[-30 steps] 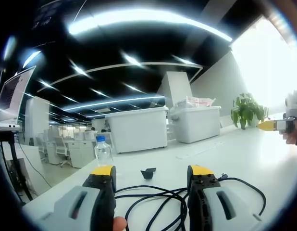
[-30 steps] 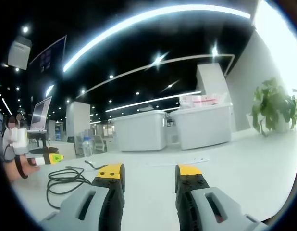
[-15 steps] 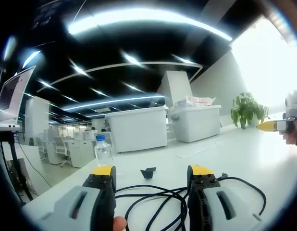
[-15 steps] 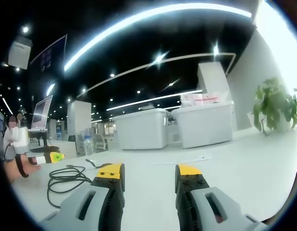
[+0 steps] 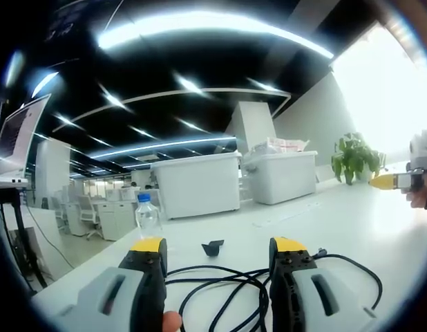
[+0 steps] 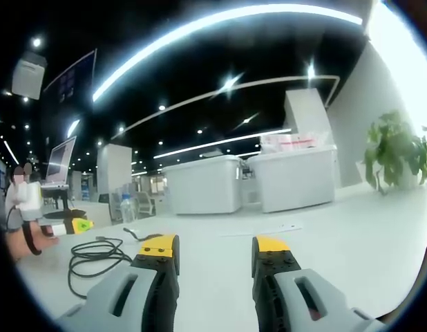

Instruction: Coil the Type-C to USB data cable on the desktop and secure it with Velcro straps.

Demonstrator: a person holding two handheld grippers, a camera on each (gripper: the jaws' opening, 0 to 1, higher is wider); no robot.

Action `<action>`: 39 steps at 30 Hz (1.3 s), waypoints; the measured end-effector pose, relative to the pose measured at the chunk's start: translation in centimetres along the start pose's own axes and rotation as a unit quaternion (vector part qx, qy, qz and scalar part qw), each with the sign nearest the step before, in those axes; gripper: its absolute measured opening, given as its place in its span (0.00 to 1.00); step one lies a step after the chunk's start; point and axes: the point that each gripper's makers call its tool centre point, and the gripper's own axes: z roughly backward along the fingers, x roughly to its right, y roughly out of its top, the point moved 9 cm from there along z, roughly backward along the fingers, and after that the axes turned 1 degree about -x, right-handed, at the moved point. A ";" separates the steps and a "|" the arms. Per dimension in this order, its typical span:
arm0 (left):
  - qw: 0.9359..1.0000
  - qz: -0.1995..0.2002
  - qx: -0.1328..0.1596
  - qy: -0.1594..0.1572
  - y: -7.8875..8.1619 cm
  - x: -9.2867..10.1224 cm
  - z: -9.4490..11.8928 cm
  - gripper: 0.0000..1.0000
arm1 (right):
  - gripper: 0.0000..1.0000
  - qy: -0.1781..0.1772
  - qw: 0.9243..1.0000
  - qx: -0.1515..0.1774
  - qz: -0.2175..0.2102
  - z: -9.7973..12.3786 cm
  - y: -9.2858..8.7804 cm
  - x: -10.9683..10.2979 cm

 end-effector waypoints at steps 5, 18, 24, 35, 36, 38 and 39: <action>1.000 0.000 -0.001 0.000 0.0 0.0 0.0 0.60 | 0.41 0.000 1.000 0.000 0.000 0.0 0.0 0.0; 1.000 0.003 0.012 0.024 0.6 -1.0 0.2 0.59 | 0.41 0.004 1.000 -0.009 0.002 -0.2 -0.4 -0.1; 0.999 0.015 0.015 0.044 0.7 -2.0 0.2 0.59 | 0.41 0.013 1.000 -0.011 0.002 -0.3 -0.6 -0.3; 0.992 0.048 0.033 0.109 1.0 -5.3 0.7 0.59 | 0.37 0.094 0.995 -0.021 -0.009 -1.2 -0.8 -3.9; 0.992 0.052 0.035 0.113 1.1 -5.6 0.8 0.59 | 0.37 0.104 0.994 -0.022 -0.017 -1.3 -0.8 -4.4; 0.990 0.054 0.037 0.122 1.1 -5.9 1.0 0.59 | 0.38 0.119 0.992 -0.027 -0.018 -1.6 -0.7 -5.4; 0.990 0.053 0.038 0.127 1.1 -6.1 1.1 0.59 | 0.38 0.125 0.992 -0.031 -0.011 -1.8 -0.6 -6.0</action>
